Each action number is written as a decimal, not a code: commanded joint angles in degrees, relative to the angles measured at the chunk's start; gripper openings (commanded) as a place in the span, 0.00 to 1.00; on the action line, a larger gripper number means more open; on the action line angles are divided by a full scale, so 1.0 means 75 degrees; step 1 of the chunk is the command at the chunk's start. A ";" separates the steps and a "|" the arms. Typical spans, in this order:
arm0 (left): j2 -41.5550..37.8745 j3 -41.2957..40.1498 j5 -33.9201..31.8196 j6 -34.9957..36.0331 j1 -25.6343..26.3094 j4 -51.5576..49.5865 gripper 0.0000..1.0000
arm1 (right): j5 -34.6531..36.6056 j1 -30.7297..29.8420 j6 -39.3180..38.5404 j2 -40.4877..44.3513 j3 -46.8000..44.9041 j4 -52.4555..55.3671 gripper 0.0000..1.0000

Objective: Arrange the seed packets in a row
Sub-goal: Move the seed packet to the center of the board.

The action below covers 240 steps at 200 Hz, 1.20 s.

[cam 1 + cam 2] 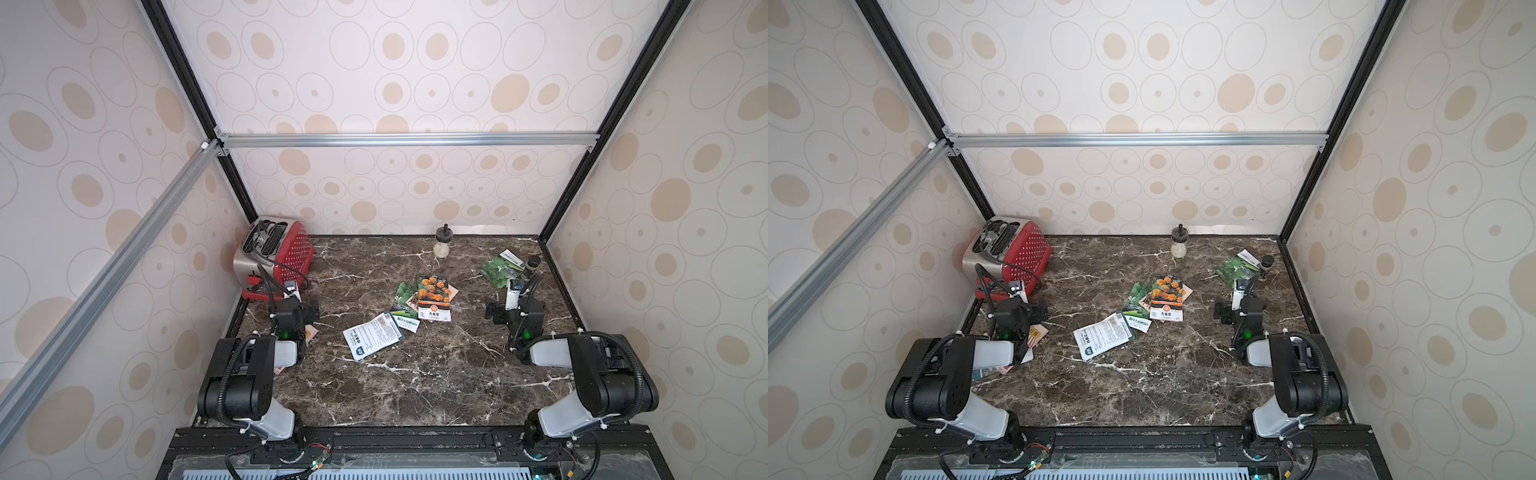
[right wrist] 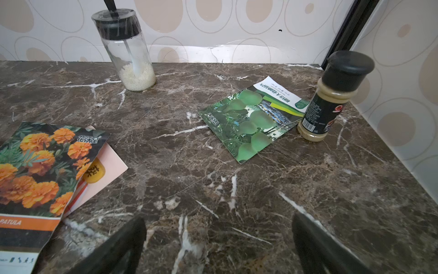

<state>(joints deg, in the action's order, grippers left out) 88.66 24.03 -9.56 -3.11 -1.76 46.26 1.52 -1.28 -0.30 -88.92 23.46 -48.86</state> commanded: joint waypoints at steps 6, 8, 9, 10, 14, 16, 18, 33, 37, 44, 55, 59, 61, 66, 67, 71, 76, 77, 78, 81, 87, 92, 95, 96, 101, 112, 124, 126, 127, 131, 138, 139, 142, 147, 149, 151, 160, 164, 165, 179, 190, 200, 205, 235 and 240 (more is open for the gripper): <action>-0.0058 0.0030 -0.0108 0.0030 0.0043 0.0252 0.99 | 0.0044 -0.0054 -0.0017 -0.0020 -0.0046 -0.0089 1.00; -0.0057 0.0030 -0.0108 0.0032 0.0046 0.0247 0.99 | 0.0044 -0.0058 -0.0013 -0.0025 -0.0052 -0.0093 1.00; -0.0056 0.0030 -0.0108 0.0036 0.0047 0.0251 0.99 | 0.0044 -0.0055 -0.0010 -0.0020 -0.0049 -0.0088 1.00; -0.0056 0.0030 -0.0108 0.0032 0.0047 0.0246 0.99 | 0.0044 -0.0054 -0.0009 -0.0023 -0.0048 -0.0091 1.00; -0.0063 0.0030 -0.0108 0.0032 0.0047 0.0243 0.99 | 0.0044 -0.0060 -0.0008 -0.0019 -0.0048 -0.0094 1.00; -0.0058 0.0030 -0.0108 0.0032 0.0047 0.0251 0.99 | 0.0044 -0.0057 -0.0008 -0.0019 -0.0047 -0.0089 1.00; -0.0059 0.0030 -0.0108 0.0035 0.0047 0.0250 0.99 | 0.0044 -0.0056 -0.0013 -0.0015 -0.0047 -0.0090 1.00; -0.0059 0.0030 -0.0108 0.0033 0.0047 0.0247 0.99 | 0.0044 -0.0061 -0.0019 -0.0017 -0.0049 -0.0093 1.00; -0.0058 0.0030 -0.0108 0.0029 0.0047 0.0243 0.99 | 0.0044 -0.0063 -0.0011 -0.0026 -0.0047 -0.0094 1.00; -0.0056 0.0029 -0.0108 0.0027 0.0047 0.0251 0.99 | 0.0045 -0.0052 -0.0008 -0.0024 -0.0055 -0.0089 1.00; -0.0057 0.0030 -0.0108 0.0025 0.0047 0.0237 0.99 | 0.0044 -0.0053 -0.0008 -0.0020 -0.0047 -0.0094 1.00; -0.0063 0.0030 -0.0108 0.0026 0.0047 0.0237 0.99 | 0.0044 -0.0059 -0.0012 -0.0021 -0.0048 -0.0089 1.00; -0.0058 0.0030 -0.0108 0.0025 0.0053 0.0232 0.99 | 0.0044 -0.0054 -0.0009 -0.0019 -0.0047 -0.0087 1.00; -0.0056 0.0027 -0.0113 0.0009 0.0049 0.0230 0.99 | 0.0044 -0.0053 -0.0011 -0.0024 -0.0052 -0.0088 1.00; -0.0056 0.0029 -0.0110 0.0007 0.0048 0.0230 0.99 | 0.0044 -0.0052 -0.0015 -0.0025 -0.0049 -0.0092 1.00; -0.0056 0.0030 -0.0113 0.0005 0.0050 0.0230 0.99 | 0.0044 -0.0058 -0.0009 -0.0026 -0.0052 -0.0086 1.00; -0.0066 0.0030 -0.0108 0.0005 0.0047 0.0231 0.99 | 0.0043 -0.0054 -0.0018 -0.0023 -0.0052 -0.0088 1.00; -0.0061 0.0030 -0.0108 0.0005 0.0047 0.0231 0.99 | 0.0043 -0.0053 -0.0013 -0.0025 -0.0049 -0.0091 1.00; -0.0059 0.0030 -0.0108 0.0005 0.0047 0.0236 0.99 | 0.0043 -0.0058 -0.0016 -0.0020 -0.0048 -0.0093 1.00; -0.0058 0.0027 -0.0108 0.0005 0.0041 0.0234 0.99 | 0.0035 -0.0059 -0.0014 -0.0025 -0.0044 -0.0100 1.00; -0.0059 0.0030 -0.0114 0.0005 0.0053 0.0236 0.99 | 0.0043 -0.0062 -0.0008 -0.0025 -0.0047 -0.0092 1.00; -0.0056 0.0036 -0.0112 0.0005 0.0047 0.0241 0.99 | 0.0044 -0.0055 -0.0012 -0.0018 -0.0047 -0.0094 1.00; -0.0062 0.0041 -0.0111 0.0005 0.0047 0.0223 0.99 | 0.0044 -0.0057 -0.0011 -0.0018 -0.0047 -0.0096 1.00; -0.0065 0.0042 -0.0115 0.0005 0.0053 0.0221 0.99 | 0.0044 -0.0055 -0.0015 -0.0022 -0.0052 -0.0095 1.00; -0.0052 0.0042 -0.0119 0.0005 0.0049 0.0219 0.99 | 0.0044 -0.0052 -0.0014 -0.0019 -0.0050 -0.0093 1.00; -0.0046 0.0052 -0.0119 0.0007 0.0041 0.0208 0.99 | 0.0043 -0.0054 -0.0010 -0.0019 -0.0046 -0.0095 1.00; -0.0056 0.0042 -0.0120 0.0005 0.0050 0.0209 0.99 | 0.0044 -0.0063 -0.0010 -0.0025 -0.0049 -0.0094 1.00; -0.0062 0.0042 -0.0117 0.0005 0.0048 0.0208 0.99 | 0.0044 -0.0058 -0.0008 -0.0026 -0.0053 -0.0094 1.00; -0.0059 0.0042 -0.0112 0.0005 0.0053 0.0207 0.99 | 0.0044 -0.0055 -0.0008 -0.0026 -0.0055 -0.0095 1.00; -0.0057 0.0042 -0.0107 0.0005 0.0042 0.0219 0.99 | 0.0044 -0.0060 -0.0008 -0.0020 -0.0050 -0.0095 1.00; -0.0065 0.0042 -0.0109 0.0005 0.0046 0.0208 0.99 | 0.0044 -0.0056 -0.0013 -0.0020 -0.0038 -0.0084 1.00; -0.0066 0.0042 -0.0108 0.0005 0.0047 0.0207 0.99 | 0.0044 -0.0060 -0.0022 -0.0023 -0.0036 -0.0083 1.00; -0.0063 0.0052 -0.0108 0.0005 0.0047 0.0207 0.99 | 0.0044 -0.0063 -0.0030 -0.0017 -0.0045 -0.0083 1.00; -0.0060 0.0052 -0.0108 0.0005 0.0048 0.0198 0.99 | 0.0044 -0.0056 -0.0022 -0.0024 -0.0054 -0.0083 1.00; -0.0057 0.0047 -0.0108 0.0005 0.0044 0.0190 0.99 | 0.0046 -0.0053 -0.0014 -0.0020 -0.0046 -0.0083 1.00; -0.0065 0.0049 -0.0108 0.0005 0.0046 0.0185 0.99 | 0.0044 -0.0058 -0.0021 -0.0019 -0.0040 -0.0077 1.00; -0.0065 0.0036 -0.0109 0.0005 0.0044 0.0216 0.99 | 0.0044 -0.0063 -0.0009 -0.0016 -0.0049 -0.0084 1.00; -0.0073 0.0037 -0.0108 0.0012 0.0053 0.0219 0.99 | 0.0027 -0.0053 0.0000 -0.0021 -0.0047 -0.0088 1.00; -0.0071 0.0039 -0.0108 0.0015 0.0050 0.0213 0.99 | 0.0029 -0.0053 -0.0004 -0.0024 -0.0052 -0.0091 1.00; -0.0066 0.0042 -0.0109 0.0017 0.0041 0.0220 0.99 | 0.0042 -0.0053 -0.0008 -0.0027 -0.0038 -0.0083 1.00; -0.0098 0.0033 -0.0159 0.0026 0.0058 0.0258 0.99 | -0.0014 -0.0058 -0.0069 -0.0029 -0.0017 -0.0030 1.00; -0.0301 0.0291 -0.0425 -0.0080 0.0070 -0.0330 0.99 | -0.0147 -0.0087 -0.0103 -0.0032 0.0014 0.0008 1.00; -0.0491 0.0592 -0.0488 -0.0112 0.0071 -0.1097 0.99 | -0.0143 -0.0087 -0.0119 -0.0016 0.0001 -0.0001 1.00; -0.1223 0.1775 -0.0620 -0.0052 0.0167 -0.3569 0.99 | -0.0156 -0.0084 -0.0094 -0.0035 0.0008 -0.0013 1.00; -0.1352 0.1965 -0.0722 -0.0151 0.0203 -0.3960 0.99 | -0.0167 -0.0087 -0.0097 -0.0029 0.0011 -0.0018 1.00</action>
<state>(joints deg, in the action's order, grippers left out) 83.61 31.29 -11.64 -3.31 -1.41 31.27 1.02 -1.34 -0.36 -88.92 23.46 -48.77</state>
